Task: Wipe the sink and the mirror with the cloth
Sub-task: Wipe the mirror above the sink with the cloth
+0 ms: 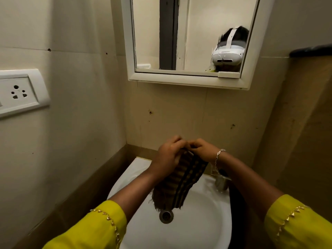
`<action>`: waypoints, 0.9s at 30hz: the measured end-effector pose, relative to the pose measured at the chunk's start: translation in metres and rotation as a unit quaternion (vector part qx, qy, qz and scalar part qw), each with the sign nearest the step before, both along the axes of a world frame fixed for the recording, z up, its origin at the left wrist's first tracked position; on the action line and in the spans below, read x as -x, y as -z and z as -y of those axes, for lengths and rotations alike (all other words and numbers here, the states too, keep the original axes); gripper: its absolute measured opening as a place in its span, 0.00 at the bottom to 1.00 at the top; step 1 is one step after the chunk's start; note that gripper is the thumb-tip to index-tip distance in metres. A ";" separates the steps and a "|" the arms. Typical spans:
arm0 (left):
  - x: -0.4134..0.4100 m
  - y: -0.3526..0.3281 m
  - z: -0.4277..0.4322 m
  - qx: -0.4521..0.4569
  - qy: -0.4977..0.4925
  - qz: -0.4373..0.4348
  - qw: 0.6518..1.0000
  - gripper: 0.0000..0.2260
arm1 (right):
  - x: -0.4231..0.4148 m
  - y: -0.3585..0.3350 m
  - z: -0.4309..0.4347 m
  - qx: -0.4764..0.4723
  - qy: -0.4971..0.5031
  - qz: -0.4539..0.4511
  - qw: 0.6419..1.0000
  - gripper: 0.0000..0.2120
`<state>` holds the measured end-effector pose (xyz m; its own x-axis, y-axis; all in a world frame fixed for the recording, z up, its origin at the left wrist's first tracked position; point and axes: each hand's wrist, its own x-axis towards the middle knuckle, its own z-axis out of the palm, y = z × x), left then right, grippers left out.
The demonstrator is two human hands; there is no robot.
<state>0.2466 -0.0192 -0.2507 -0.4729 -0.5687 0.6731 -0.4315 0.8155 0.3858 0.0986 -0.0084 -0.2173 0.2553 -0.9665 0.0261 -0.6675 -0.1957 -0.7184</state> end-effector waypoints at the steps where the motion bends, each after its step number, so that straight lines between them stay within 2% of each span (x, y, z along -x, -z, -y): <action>1: -0.001 -0.004 0.001 0.005 -0.004 -0.003 1.000 0.07 | 0.000 -0.004 -0.002 -0.006 -0.009 0.010 1.000 0.12; 4: -0.003 -0.016 0.003 0.005 -0.015 -0.015 1.000 0.05 | 0.004 -0.017 -0.004 -0.021 -0.039 0.028 0.999 0.14; 8: -0.003 -0.036 0.005 -0.043 -0.045 0.010 0.998 0.12 | 0.011 -0.036 -0.003 -0.041 -0.056 0.065 0.995 0.12; 11: -0.005 -0.054 0.008 0.002 -0.098 0.054 0.994 0.08 | 0.019 -0.044 -0.007 -0.039 -0.044 0.127 0.990 0.08; 12: -0.005 -0.060 0.008 0.006 -0.098 0.049 0.994 0.07 | 0.024 -0.043 -0.008 -0.048 -0.045 0.170 0.983 0.11; 15: -0.006 -0.081 0.004 -0.021 -0.056 0.014 0.998 0.05 | 0.040 -0.032 -0.013 -0.088 -0.090 0.296 0.947 0.37; 16: -0.007 -0.087 0.002 -0.033 -0.043 -0.001 0.999 0.06 | 0.042 -0.025 -0.015 -0.090 -0.107 0.304 0.943 0.39; 18: -0.009 -0.096 0.000 -0.045 -0.029 -0.023 0.998 0.06 | 0.039 -0.009 -0.018 -0.079 -0.111 0.278 0.951 0.29; 19: -0.011 -0.099 0.000 -0.051 -0.024 -0.027 0.998 0.05 | 0.033 -0.004 -0.020 -0.069 -0.092 0.267 0.957 0.22; 20: -0.012 -0.100 0.000 -0.061 -0.016 -0.029 0.998 0.04 | 0.029 0.002 -0.020 -0.059 -0.065 0.258 0.962 0.19; 25: -0.024 -0.107 -0.003 -0.057 0.045 -0.053 0.996 0.10 | 0.010 0.014 -0.004 0.007 0.001 0.199 0.980 0.17; 27: -0.035 -0.112 -0.005 -0.056 0.085 -0.034 0.994 0.08 | 0.007 0.011 0.001 0.036 0.024 0.181 0.983 0.16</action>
